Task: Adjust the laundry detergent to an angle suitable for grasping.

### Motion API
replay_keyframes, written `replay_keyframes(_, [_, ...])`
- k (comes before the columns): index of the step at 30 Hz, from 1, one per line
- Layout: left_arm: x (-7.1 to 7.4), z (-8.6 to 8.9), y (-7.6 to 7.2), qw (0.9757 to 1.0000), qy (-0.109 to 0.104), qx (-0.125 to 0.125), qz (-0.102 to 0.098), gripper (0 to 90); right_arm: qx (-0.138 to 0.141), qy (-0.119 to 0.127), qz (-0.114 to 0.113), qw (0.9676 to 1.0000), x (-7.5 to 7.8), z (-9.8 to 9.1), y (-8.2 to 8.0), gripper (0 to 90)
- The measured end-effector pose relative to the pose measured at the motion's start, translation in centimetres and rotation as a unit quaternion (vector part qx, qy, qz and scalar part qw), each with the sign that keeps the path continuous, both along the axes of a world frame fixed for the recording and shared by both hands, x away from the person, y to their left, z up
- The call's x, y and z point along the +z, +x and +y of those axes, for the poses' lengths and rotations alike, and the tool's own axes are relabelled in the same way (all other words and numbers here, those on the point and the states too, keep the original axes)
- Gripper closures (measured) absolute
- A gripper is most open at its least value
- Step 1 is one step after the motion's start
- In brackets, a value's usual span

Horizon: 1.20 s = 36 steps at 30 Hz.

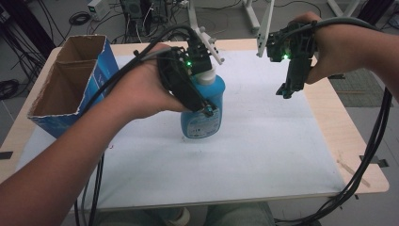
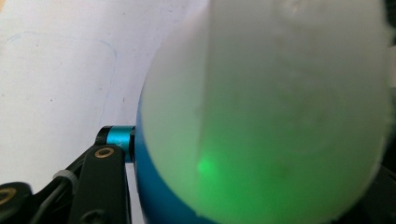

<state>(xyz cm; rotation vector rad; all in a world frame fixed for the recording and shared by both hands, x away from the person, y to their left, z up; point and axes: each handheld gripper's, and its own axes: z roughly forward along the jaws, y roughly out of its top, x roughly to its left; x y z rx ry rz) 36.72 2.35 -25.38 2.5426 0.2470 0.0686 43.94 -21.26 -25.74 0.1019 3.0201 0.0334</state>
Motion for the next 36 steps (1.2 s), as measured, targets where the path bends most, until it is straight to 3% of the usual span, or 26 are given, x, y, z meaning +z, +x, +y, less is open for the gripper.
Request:
replay_keyframes(8, [0.5,2.5,-0.8,0.9993,0.001,-0.036,0.004,42.3,0.008,-0.003,0.007,0.9999,-0.5,1.2,0.4,3.4])
replay_keyframes(12, [-0.4,3.5,-1.3,0.9963,0.017,-0.083,0.014,42.3,0.006,0.002,0.014,0.9999,-0.8,2.0,0.8,3.4])
replay_keyframes(13, [-0.4,3.5,-1.3,0.9963,0.017,-0.083,0.014,42.3,0.006,0.002,0.014,0.9999,-0.8,2.0,0.8,3.4])
replay_keyframes(15, [-0.8,3.6,-1.4,0.9947,0.022,-0.099,0.019,42.3,0.007,0.001,0.014,0.9999,-0.9,2.1,0.9,3.4])
replay_keyframes(18, [-1.7,4.0,-1.4,0.9901,0.032,-0.134,0.027,42.3,0.006,-0.001,0.013,0.9999,-1.0,2.0,0.9,3.4])
replay_keyframes(21, [-2.2,4.1,-1.3,0.9891,0.028,-0.141,0.033,42.3,0.006,-0.001,0.011,0.9999,-1.0,2.0,1.0,3.4])
replay_keyframes(23, [-2.7,4.2,-1.4,0.9862,0.028,-0.162,0.02,42.3,0.005,0.001,0.01,0.9999,-0.9,1.9,0.9,3.4])
replay_keyframes(25, [-2.7,4.2,-1.4,0.9862,0.028,-0.162,0.02,42.3,0.005,0.001,0.011,0.9999,-0.9,1.9,0.9,3.4])
replay_keyframes(26, [-3.2,4.3,-1.3,0.9842,0.023,-0.176,0.01,42.3,0.005,0.001,0.011,0.9999,-0.9,1.9,0.9,3.4])
replay_keyframes(29, [-3.7,4.4,-1.2,0.9827,0.015,-0.184,0.012,42.3,0.003,-0.002,0.011,0.9999,-0.9,1.8,0.9,3.4])
replay_keyframes(34, [-4.9,4.2,-1.0,0.9763,0.012,-0.216,0.004,42.3,-0.001,-0.001,0.01,1.0,-0.8,1.6,0.8,3.4])
replay_keyframes(36, [-4.9,4.2,-1.0,0.9763,0.012,-0.216,0.004,42.3,-0.001,-0.001,0.01,1.0,-0.8,1.6,0.8,3.4])
